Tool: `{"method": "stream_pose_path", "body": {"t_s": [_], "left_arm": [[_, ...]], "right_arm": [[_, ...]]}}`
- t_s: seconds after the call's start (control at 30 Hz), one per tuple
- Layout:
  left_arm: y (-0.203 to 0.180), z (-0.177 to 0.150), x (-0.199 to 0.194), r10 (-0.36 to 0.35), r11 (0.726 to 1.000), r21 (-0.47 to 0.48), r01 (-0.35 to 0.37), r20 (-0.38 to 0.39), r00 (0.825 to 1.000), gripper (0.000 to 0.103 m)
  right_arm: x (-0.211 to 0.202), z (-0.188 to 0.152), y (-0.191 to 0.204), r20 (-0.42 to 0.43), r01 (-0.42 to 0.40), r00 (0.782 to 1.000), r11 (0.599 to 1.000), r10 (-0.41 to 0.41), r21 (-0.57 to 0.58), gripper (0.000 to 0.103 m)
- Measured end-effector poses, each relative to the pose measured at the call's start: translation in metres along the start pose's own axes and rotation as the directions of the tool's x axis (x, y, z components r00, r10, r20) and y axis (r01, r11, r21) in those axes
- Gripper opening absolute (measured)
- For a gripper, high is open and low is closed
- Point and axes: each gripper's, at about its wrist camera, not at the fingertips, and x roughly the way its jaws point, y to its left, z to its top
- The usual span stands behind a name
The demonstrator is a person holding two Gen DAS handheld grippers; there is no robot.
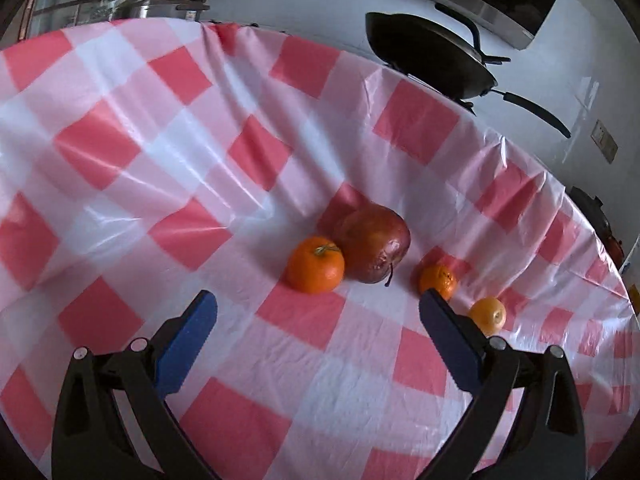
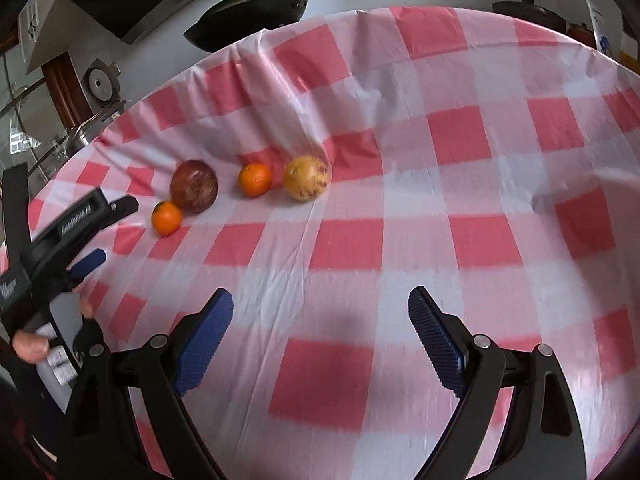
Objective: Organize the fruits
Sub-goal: 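Move both open tools back over the fruits on the table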
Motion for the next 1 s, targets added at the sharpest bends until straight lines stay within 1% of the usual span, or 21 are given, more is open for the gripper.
{"method": "stream_pose_path", "body": {"t_s": [0.07, 0.1, 0.13, 0.17, 0.2, 0.23, 0.3, 0.37, 0.47, 0.57, 0.6, 0.67, 0.77, 0.87, 1.0], "left_arm": [[0.004, -0.002, 0.004, 0.001, 1.000, 0.029, 0.000, -0.025, 1.000, 0.101], [0.006, -0.002, 0.006, -0.004, 1.000, 0.022, 0.005, -0.034, 0.999, 0.101], [0.009, -0.001, 0.006, -0.016, 1.000, 0.008, 0.016, -0.034, 0.999, 0.101], [0.011, -0.001, 0.005, -0.011, 1.000, 0.001, 0.011, -0.029, 1.000, 0.101], [0.012, -0.001, 0.006, 0.010, 1.000, 0.009, -0.009, -0.032, 0.999, 0.101], [0.011, -0.001, 0.008, 0.012, 1.000, 0.017, -0.011, -0.040, 0.999, 0.101], [0.009, -0.002, 0.012, 0.009, 0.999, 0.031, -0.007, -0.059, 0.998, 0.101], [0.006, -0.002, 0.015, 0.015, 0.999, 0.047, -0.012, -0.072, 0.997, 0.101], [0.007, -0.002, 0.017, 0.013, 0.999, 0.048, -0.009, -0.086, 0.996, 0.101], [0.008, -0.001, 0.021, 0.011, 0.999, 0.041, -0.007, -0.105, 0.994, 0.101], [0.008, -0.001, 0.022, 0.011, 0.999, 0.039, -0.007, -0.110, 0.994, 0.101], [0.009, -0.001, 0.023, 0.013, 0.999, 0.035, -0.009, -0.114, 0.993, 0.101], [0.008, -0.001, 0.024, 0.014, 0.999, 0.039, -0.009, -0.117, 0.993, 0.101], [0.008, -0.001, 0.023, 0.014, 0.999, 0.043, -0.009, -0.117, 0.993, 0.101], [0.009, -0.001, 0.023, 0.015, 0.999, 0.044, -0.010, -0.117, 0.993, 0.101]], "right_arm": [[0.015, 0.013, 0.003, -0.001, 0.014, 1.000, 1.000, -0.014, -0.001, 0.087], [0.026, 0.020, 0.005, -0.009, 0.014, 1.000, 1.000, -0.014, 0.003, 0.086], [0.036, 0.026, 0.007, -0.017, 0.014, 1.000, 1.000, -0.014, 0.008, 0.083], [0.049, 0.033, 0.010, -0.031, 0.019, 0.999, 1.000, -0.019, 0.013, 0.080], [0.058, 0.038, 0.013, -0.038, 0.025, 0.999, 1.000, -0.024, 0.014, 0.078], [0.067, 0.045, 0.016, -0.039, 0.032, 0.999, 0.999, -0.031, 0.012, 0.075], [0.080, 0.057, 0.024, -0.025, 0.054, 0.998, 0.999, -0.054, -0.001, 0.074], [0.094, 0.066, 0.030, -0.029, 0.076, 0.997, 0.997, -0.076, -0.020, 0.071], [0.108, 0.072, 0.035, -0.047, 0.102, 0.994, 0.994, -0.103, -0.031, 0.066], [0.122, 0.076, 0.039, -0.095, 0.119, 0.988, 0.992, -0.124, -0.050, 0.065], [0.125, 0.075, 0.039, -0.109, 0.123, 0.986, 0.991, -0.129, -0.055, 0.064], [0.127, 0.075, 0.038, -0.116, 0.124, 0.985, 0.991, -0.129, -0.051, 0.054], [0.124, 0.075, 0.032, -0.108, 0.109, 0.988, 0.994, -0.111, -0.028, 0.045], [0.122, 0.074, 0.026, -0.106, 0.104, 0.989, 0.994, -0.106, -0.025, 0.044], [0.110, 0.071, 0.016, -0.061, 0.081, 0.995, 0.996, -0.079, 0.027, 0.044]]}}
